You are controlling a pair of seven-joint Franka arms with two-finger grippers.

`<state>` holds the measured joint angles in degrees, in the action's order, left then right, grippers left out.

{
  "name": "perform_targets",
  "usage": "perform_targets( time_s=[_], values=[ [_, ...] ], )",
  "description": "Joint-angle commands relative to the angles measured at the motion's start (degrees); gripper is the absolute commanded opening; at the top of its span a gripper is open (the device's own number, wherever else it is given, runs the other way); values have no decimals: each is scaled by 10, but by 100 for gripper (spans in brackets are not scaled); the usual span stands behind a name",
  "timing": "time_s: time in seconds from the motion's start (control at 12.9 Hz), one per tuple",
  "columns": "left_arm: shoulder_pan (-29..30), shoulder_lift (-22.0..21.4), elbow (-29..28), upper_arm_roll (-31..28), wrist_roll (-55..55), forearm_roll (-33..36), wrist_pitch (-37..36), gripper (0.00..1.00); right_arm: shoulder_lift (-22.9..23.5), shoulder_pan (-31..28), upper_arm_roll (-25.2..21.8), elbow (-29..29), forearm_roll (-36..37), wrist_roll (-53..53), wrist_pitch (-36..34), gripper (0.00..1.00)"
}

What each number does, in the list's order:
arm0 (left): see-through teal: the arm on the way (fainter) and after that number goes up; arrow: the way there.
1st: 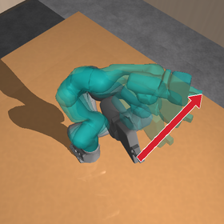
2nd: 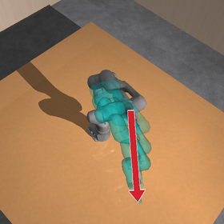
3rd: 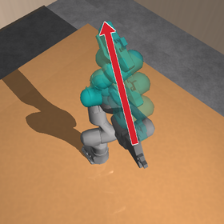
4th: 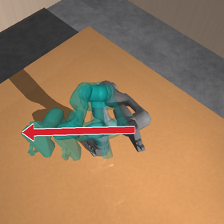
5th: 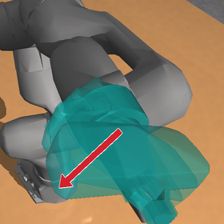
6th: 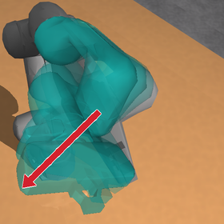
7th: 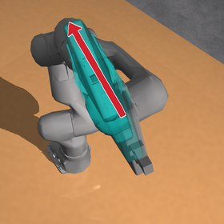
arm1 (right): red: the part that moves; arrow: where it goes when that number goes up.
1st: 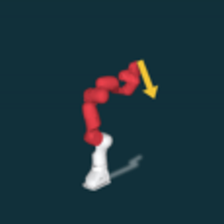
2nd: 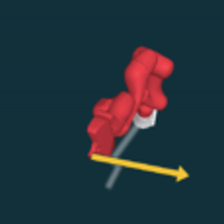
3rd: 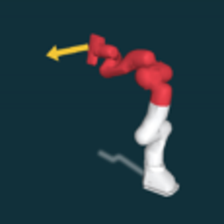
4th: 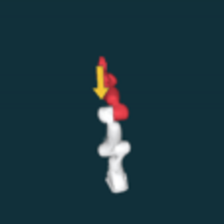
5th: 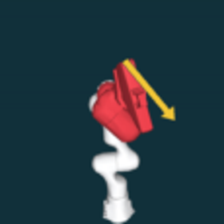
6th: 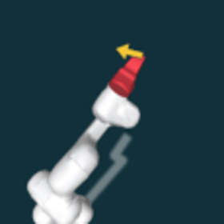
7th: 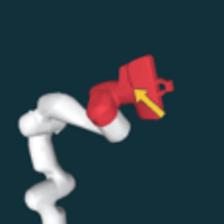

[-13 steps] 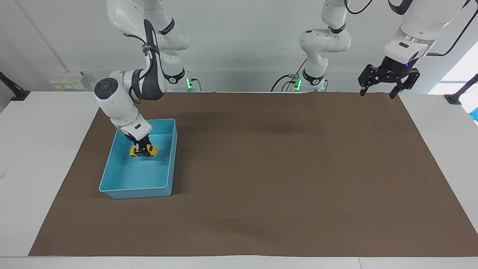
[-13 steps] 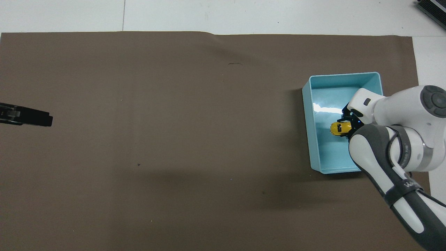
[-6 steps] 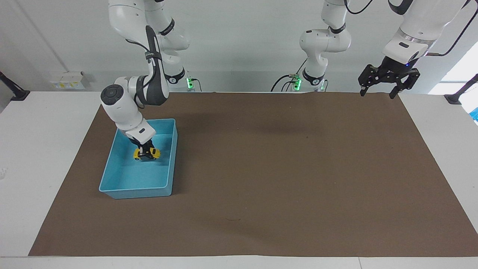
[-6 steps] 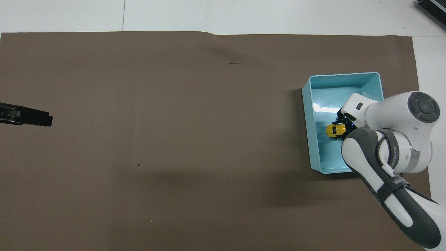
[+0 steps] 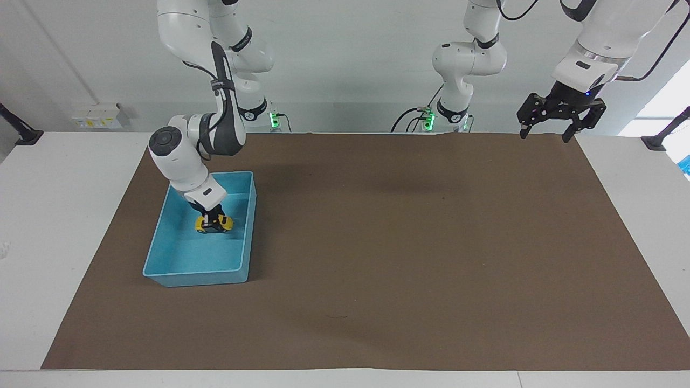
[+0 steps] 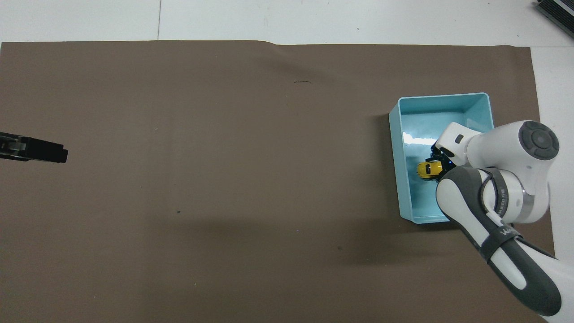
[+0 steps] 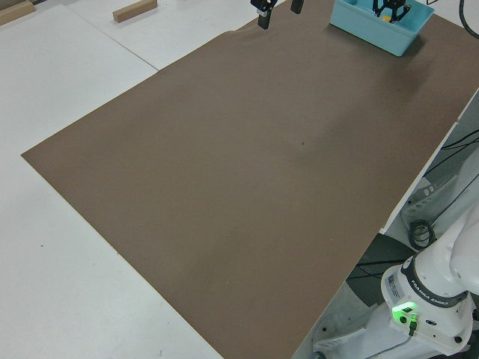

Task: Wind up and store yellow beetle car
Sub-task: 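Lower the car onto the bin floor and open the right gripper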

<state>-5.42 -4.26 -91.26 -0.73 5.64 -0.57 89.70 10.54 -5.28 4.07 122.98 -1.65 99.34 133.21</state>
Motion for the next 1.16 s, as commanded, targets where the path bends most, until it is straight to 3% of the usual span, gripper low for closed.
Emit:
perform_targets(
  time_s=[0.0, 0.16, 0.23, 0.31, 0.39, 0.78, 1.09],
  values=[
    [5, -3, -1, 2, 2, -7, -8, 100, 9, -6, 2, 5, 3, 16, 13, 5],
    [6, -3, -1, 2, 2, -7, -7, 100, 10, -4, 2, 5, 3, 16, 12, 16],
    [5, -3, -1, 2, 2, -7, -8, 100, 10, -4, 2, 4, 3, 16, 9, 32],
    [5, -3, -1, 2, 2, -7, -8, 100, 11, -3, 2, 2, 3, 15, 6, 81],
    [5, -3, -1, 2, 2, -7, -8, 100, 11, -4, 2, 0, 3, 14, 2, 100],
    [5, -3, -1, 2, 2, -7, -8, 100, 10, -3, 2, -16, 3, 9, -13, 100],
    [5, -3, -1, 2, 2, -7, -8, 100, 2, -3, 2, -62, 2, 7, -79, 100]
  ],
)
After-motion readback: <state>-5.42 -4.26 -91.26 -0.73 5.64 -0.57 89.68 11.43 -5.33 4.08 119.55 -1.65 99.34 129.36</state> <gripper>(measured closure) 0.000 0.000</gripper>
